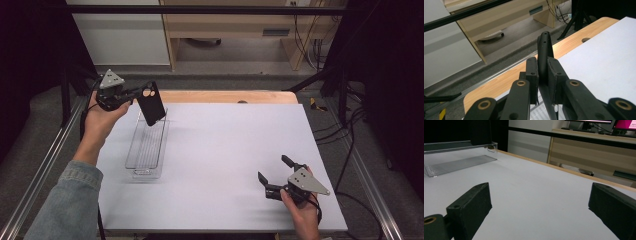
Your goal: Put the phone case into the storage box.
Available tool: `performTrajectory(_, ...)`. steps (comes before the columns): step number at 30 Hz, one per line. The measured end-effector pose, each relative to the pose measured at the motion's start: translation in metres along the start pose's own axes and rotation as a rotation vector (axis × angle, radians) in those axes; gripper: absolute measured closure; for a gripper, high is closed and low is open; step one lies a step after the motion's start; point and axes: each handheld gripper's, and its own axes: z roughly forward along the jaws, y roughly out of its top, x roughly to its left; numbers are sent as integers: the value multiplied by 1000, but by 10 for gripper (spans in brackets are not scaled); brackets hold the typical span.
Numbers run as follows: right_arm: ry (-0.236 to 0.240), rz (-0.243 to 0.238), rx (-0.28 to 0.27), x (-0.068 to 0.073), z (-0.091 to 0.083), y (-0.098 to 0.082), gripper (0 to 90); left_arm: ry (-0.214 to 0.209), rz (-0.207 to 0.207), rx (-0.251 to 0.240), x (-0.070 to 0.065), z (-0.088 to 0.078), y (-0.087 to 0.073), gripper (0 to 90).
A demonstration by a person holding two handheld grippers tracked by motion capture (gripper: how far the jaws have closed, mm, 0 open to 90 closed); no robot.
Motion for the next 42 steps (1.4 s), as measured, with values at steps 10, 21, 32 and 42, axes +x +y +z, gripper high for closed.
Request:
performTrajectory(10,-1,-2,-2,0,-1,0,49,13,7,24,3,3,-8,799)
performTrajectory(21,5,-13,10,2,2,-1,49,8,0,38,10,6,-17,799)
performTrajectory(32,10,-15,13,3,3,-1,48,-4,3,42,8,14,-19,799)
performTrajectory(42,13,-22,18,4,4,-1,50,-10,18,41,8,16,-22,799)
